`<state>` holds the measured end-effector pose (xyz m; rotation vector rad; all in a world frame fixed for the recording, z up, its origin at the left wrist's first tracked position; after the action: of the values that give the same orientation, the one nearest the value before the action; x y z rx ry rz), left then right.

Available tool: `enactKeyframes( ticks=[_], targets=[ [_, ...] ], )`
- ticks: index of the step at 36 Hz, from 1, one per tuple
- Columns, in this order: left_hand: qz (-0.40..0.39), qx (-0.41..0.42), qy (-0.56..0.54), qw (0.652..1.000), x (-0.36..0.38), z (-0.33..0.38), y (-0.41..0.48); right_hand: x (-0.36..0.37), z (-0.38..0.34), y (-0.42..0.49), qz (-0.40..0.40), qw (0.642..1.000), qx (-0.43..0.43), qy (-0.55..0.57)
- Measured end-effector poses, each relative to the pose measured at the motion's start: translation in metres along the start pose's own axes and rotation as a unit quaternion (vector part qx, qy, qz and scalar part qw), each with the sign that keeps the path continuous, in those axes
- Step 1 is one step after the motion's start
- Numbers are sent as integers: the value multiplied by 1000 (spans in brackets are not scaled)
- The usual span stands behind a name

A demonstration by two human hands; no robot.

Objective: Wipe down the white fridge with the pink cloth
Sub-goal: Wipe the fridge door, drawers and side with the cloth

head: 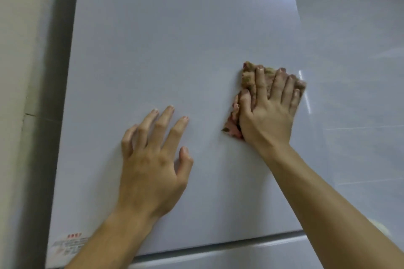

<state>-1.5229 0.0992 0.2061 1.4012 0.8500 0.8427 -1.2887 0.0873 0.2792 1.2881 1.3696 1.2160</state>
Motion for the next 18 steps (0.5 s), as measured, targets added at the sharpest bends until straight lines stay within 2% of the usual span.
enactKeyframes(
  ticks=[4,8,12,15,16,18],
  targets=[
    [5,13,-10,1000,-4,-8,3,3,-51,-19,15,992,-127,17],
    [32,-20,-11,999,-8,-19,3,6,-78,-72,7,962,-271,41],
    [46,-46,-8,998,-13,-30,3,1,-66,-103,-12,942,-333,36],
    [45,-43,-6,998,-17,-36,0,-3,-35,-88,-4,950,-311,28],
    [43,-43,-7,998,-18,-39,0,-4,-17,-76,-2,963,-268,17],
    [42,-46,-7,998,-21,-47,1,-10,26,-54,-9,992,-125,-1]
  ],
)
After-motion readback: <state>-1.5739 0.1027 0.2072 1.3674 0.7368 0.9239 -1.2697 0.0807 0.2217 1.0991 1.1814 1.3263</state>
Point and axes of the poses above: each hand's wrist, its own y-axis towards the middle knuckle, its own x-axis out of the palm, z = x × y, the point moved 8 cm from there along y, towards the middle knuckle, and after that the axes turned 11 degrees about -x, right-handed, at the moved point
